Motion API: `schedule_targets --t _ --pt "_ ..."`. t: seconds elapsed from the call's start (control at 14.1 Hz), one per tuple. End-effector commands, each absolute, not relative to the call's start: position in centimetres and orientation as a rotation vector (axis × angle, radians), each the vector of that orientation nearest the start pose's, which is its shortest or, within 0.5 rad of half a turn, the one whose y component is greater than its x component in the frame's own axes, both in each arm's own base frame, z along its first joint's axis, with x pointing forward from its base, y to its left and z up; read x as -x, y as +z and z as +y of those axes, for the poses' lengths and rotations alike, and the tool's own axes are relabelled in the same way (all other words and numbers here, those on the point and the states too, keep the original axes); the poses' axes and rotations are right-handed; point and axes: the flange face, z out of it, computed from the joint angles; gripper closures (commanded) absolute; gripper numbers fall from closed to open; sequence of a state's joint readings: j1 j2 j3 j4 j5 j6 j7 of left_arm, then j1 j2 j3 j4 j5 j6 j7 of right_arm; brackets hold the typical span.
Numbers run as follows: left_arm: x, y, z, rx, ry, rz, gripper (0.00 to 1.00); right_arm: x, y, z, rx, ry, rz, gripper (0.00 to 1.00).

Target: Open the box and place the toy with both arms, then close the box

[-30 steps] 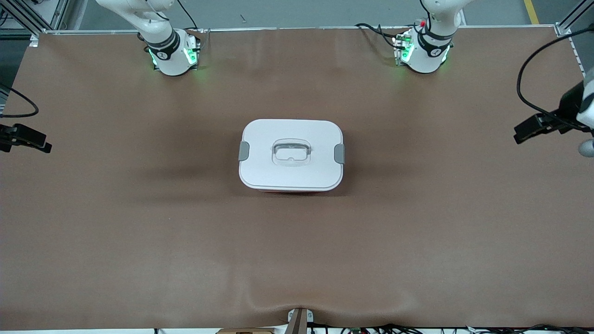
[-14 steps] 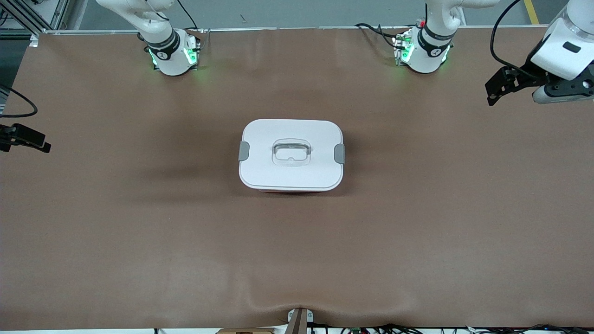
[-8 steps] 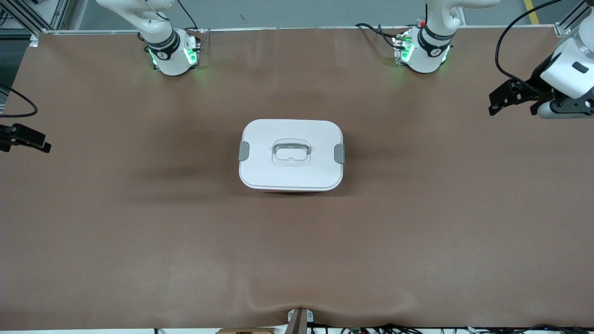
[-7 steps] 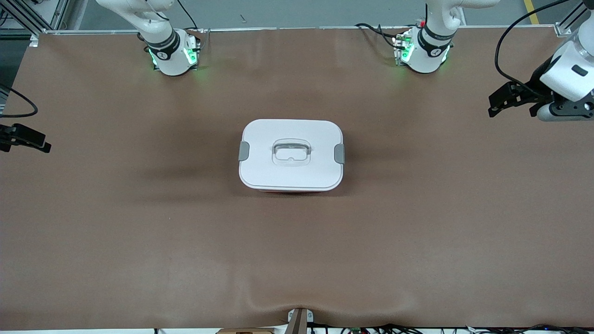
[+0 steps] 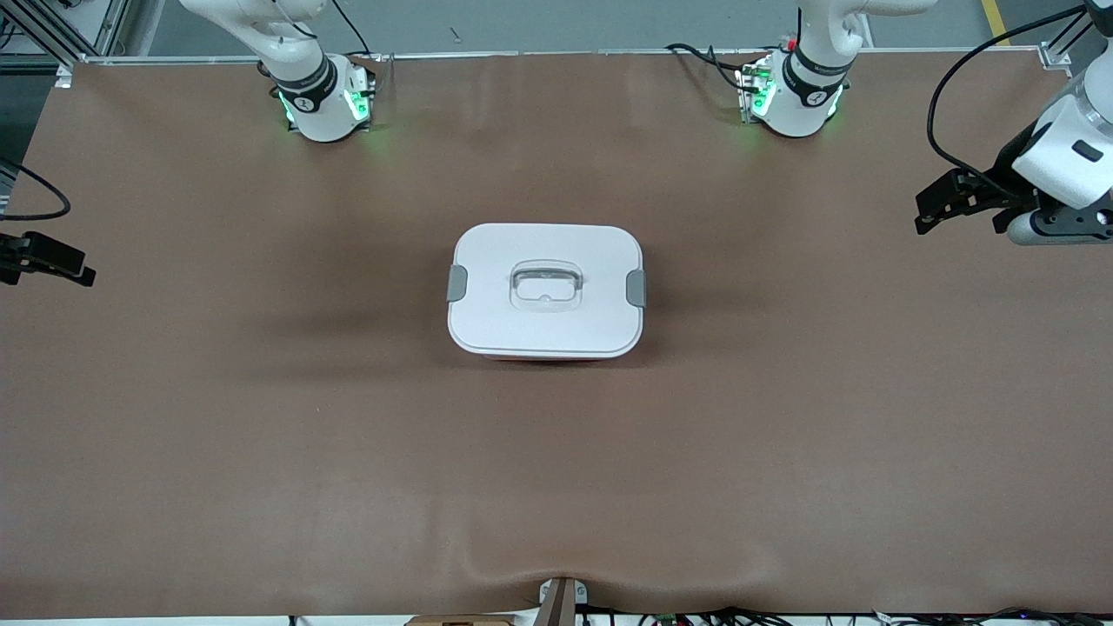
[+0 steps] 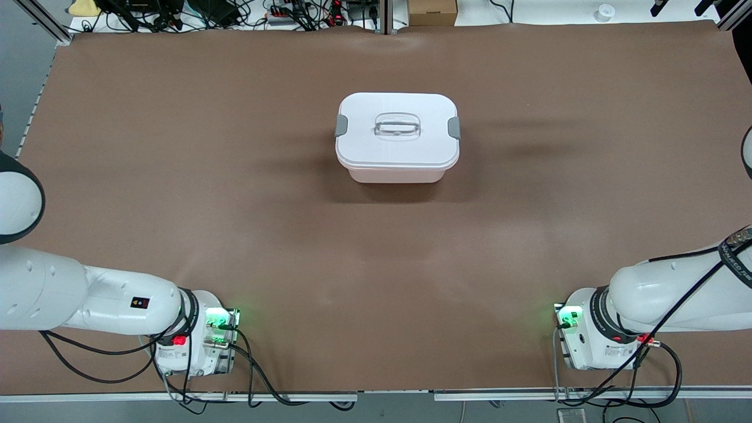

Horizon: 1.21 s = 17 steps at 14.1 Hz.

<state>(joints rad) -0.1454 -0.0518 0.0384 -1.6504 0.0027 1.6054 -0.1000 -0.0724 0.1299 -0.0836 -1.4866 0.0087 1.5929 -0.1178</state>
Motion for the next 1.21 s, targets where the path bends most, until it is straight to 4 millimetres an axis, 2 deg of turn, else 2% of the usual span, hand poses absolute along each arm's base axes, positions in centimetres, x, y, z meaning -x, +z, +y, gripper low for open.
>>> schedule_targets --t 0.0,0.71,0.85,1.14 --pt "-53.9 62.7 -5.5 3.118 -0.016 0.017 0.0 -59.0 59.5 -9.1 3.123 0.036 0.05 0.0" --pt "-53.2 63.8 -5.0 3.105 0.006 -0.006 0.0 -58.9 59.5 -9.2 3.124 0.037 0.05 0.0" --pt "-52.8 64.7 -5.0 3.107 -0.001 -0.008 0.0 -58.9 59.5 -9.2 3.124 0.037 0.05 0.0" --pt "-52.3 65.2 -4.8 3.107 0.009 -0.011 0.0 -58.9 59.5 -9.1 3.124 0.039 0.048 0.0"
